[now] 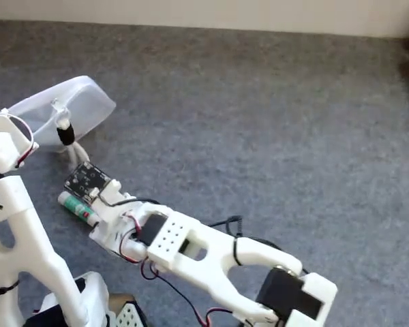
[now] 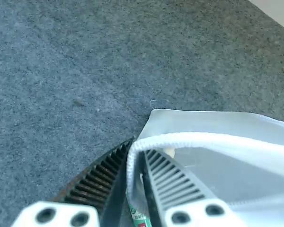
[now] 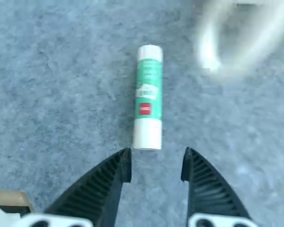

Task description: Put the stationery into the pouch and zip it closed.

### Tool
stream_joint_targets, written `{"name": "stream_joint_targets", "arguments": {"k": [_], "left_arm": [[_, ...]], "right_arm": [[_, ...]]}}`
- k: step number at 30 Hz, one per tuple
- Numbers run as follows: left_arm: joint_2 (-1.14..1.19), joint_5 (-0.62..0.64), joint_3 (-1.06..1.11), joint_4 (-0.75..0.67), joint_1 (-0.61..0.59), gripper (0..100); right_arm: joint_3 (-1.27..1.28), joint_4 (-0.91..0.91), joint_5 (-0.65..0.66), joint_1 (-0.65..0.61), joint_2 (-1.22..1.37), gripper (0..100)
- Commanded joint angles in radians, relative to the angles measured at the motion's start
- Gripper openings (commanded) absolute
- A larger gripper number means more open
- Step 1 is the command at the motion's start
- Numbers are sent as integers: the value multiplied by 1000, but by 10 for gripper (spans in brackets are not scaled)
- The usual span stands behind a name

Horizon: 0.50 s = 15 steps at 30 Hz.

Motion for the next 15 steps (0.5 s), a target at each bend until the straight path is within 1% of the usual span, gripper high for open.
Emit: {"name": "stream_joint_targets", "arguments": {"k": [1,7,15], "left_arm": [[-19,12,-54,-15,-10,6],[-15,12,-54,-18,-16,6],[-18,5,-31,-21,-18,6]], "right_arm": [[-97,5,-9,-27,24,170],[-170,4,-9,-27,122,170],[-170,2,-8,-27,134,170]]}}
